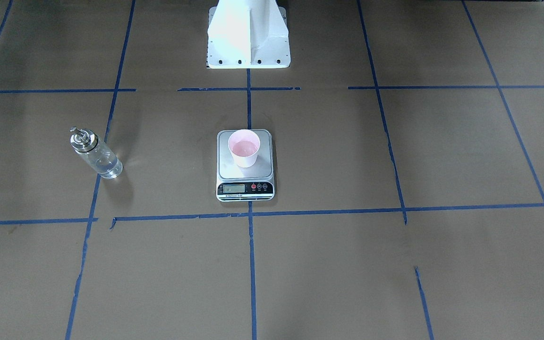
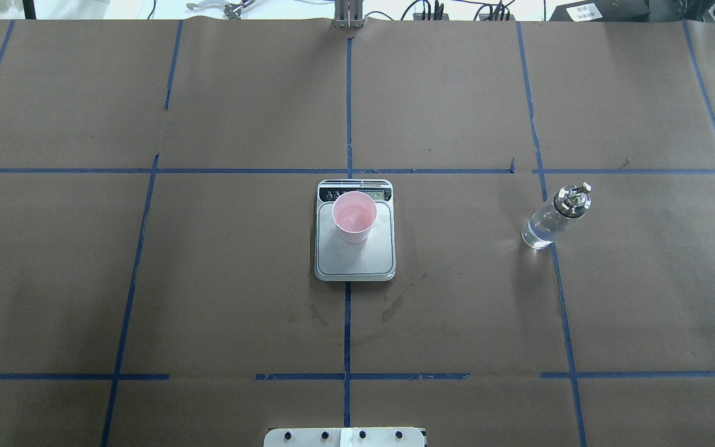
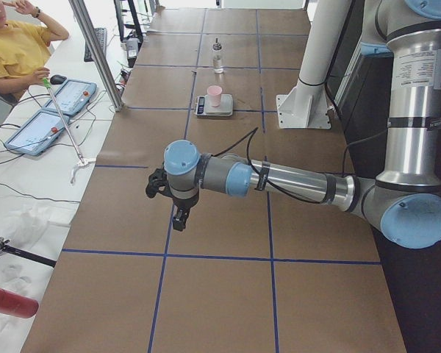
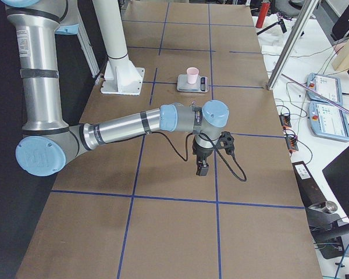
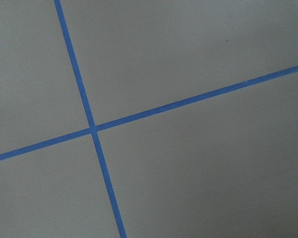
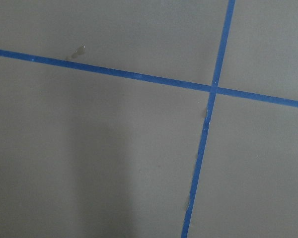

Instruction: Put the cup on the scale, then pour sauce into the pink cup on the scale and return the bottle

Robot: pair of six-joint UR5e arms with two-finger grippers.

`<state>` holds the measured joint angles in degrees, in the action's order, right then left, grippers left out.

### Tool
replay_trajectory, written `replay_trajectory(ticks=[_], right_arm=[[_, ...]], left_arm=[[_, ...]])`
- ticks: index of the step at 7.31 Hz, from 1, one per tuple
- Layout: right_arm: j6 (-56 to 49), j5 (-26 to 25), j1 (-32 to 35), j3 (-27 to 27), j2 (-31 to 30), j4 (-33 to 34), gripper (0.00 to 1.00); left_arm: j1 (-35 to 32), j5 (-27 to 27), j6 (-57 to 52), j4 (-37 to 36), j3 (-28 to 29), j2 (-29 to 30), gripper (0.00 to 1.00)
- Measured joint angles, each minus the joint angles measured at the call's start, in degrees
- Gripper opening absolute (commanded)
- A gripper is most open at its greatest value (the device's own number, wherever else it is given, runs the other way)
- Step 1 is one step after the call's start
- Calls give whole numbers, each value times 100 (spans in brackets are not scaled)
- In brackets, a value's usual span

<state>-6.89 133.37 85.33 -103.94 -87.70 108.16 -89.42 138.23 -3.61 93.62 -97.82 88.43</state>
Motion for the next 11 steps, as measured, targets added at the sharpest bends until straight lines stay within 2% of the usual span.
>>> replay_trajectory(ticks=[2, 3, 5, 6, 8, 11], right_arm=[[32, 26, 1, 77, 7, -28, 100], [27, 31, 1, 160, -15, -87, 100], [197, 41, 2, 507, -285, -986, 100], [601, 55, 2, 488, -370, -1393, 100], [1174, 79, 2, 314, -456, -1629, 100], [1265, 181, -47, 615, -403, -1682, 100]], left_arm=[[-422, 25, -135, 738, 805, -37, 100], [-465, -11, -137, 886, 952, -3, 100], [-484, -521, -85, 921, 991, 205, 100], [-490, -617, -77, 893, 994, 228, 100], [-495, -367, -89, 776, 1038, 184, 100], [-494, -61, 383, 741, 887, 148, 100]])
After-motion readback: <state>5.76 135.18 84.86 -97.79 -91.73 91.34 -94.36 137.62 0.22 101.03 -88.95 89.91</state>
